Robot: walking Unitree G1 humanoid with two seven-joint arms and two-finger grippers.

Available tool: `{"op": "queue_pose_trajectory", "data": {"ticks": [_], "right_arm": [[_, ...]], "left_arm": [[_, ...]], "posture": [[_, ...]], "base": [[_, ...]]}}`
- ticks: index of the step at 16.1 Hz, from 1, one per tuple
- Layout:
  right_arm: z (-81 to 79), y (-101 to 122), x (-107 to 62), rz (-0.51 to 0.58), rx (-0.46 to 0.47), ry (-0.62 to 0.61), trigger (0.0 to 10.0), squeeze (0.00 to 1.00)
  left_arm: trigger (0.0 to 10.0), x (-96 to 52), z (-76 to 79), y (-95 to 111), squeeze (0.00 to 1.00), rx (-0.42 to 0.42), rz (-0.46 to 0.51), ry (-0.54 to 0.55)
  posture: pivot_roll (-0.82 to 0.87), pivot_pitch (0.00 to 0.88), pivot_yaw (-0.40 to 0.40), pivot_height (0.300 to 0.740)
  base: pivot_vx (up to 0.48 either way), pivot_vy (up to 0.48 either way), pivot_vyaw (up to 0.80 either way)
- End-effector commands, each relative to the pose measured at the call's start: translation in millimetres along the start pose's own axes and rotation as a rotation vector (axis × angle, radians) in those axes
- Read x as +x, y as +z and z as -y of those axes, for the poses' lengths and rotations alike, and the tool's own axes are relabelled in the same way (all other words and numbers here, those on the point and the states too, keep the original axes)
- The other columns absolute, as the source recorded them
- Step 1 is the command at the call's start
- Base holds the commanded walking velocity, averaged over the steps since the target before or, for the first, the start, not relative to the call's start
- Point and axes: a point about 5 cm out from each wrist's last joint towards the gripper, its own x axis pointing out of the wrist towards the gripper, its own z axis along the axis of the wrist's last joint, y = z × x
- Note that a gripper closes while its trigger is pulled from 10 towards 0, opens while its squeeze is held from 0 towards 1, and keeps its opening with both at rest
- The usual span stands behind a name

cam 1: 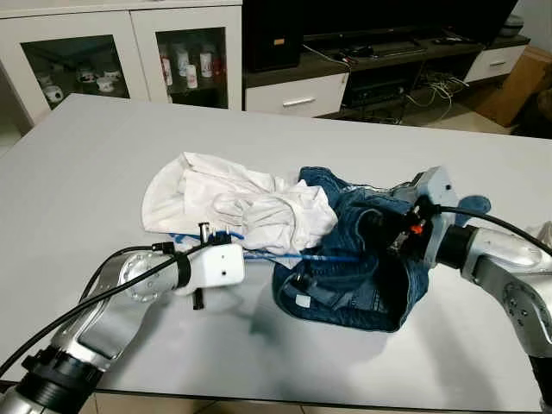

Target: Hang hanger

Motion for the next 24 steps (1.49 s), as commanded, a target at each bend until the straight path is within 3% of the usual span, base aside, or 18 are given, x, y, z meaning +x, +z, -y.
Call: {"op": "queue_pose_trajectory", "data": {"ticks": [1, 5, 8, 11, 15, 18, 21, 22, 24], "right_arm": [[10.8, 1, -11.0, -0.008, -0.001, -0.073, 0.0, 0.0], [49.3, 2, -37.9, -0.035, 0.011, -0.311, 0.0, 0.0], [58.0, 2, -42.8, -0.047, 0.005, -0.366, 0.0, 0.0], [51.2, -6, -33.1, -0.089, 0.003, -0.31, 0.0, 0.0], [41.6, -16, -18.4, -0.127, 0.007, -0.238, 0.0, 0.0], [41.0, -30, -4.8, -0.16, 0.022, -0.231, 0.0, 0.0], [40.9, -28, 15.0, -0.154, 0.022, -0.249, 0.0, 0.0], [44.0, -29, 23.5, -0.163, 0.017, -0.278, 0.0, 0.0], [55.7, -30, 27.5, -0.177, 0.01, -0.359, 0.0, 0.0]], "left_arm": [[10.0, -1.0, 4.1, -9, 0.0, -0.022, -0.059, -0.018], [10.0, -20.4, 7.3, -10, 0.0, -0.023, -0.066, -0.067], [10.0, -36.4, 2.5, -14, 0.0, -0.026, -0.087, -0.062], [10.0, -55.5, -7.8, -3, 0.0, -0.033, -0.015, -0.041], [10.0, -68.2, -13.4, 12, 0.0, -0.018, 0.097, -0.021], [10.0, -69.4, 1.3, 16, 0.0, -0.067, 0.203, -0.114], [10.0, -64.8, 11.9, 31, 0.0, -0.08, 0.285, -0.174], [10.0, -64.2, 16.0, 40, 0.0, -0.092, 0.333, -0.203], [10.0, -67.5, 26.0, 43, 0.0, -0.102, 0.341, -0.278]], "posture": [[0.01, 0.049, -0.062, 0.74], [0.01, 0.047, -0.064, 0.74], [0.02, 0.044, -0.074, 0.74], [0.03, 0.041, -0.092, 0.74], [0.05, 0.042, -0.102, 0.74], [0.04, 0.047, -0.099, 0.74], [0.04, 0.048, -0.095, 0.74], [0.04, 0.051, -0.096, 0.74], [0.04, 0.057, -0.097, 0.74]], "base": [[0.0, 0.0, 0.0], [0.0, 0.0, 0.0], [0.0, 0.0, 0.0], [0.0, 0.0, 0.0], [0.0, 0.0, 0.0], [0.0, 0.0, 0.0], [0.0, 0.0, 0.0], [0.0, 0.0, 0.0], [0.0, 0.0, 0.0]]}}
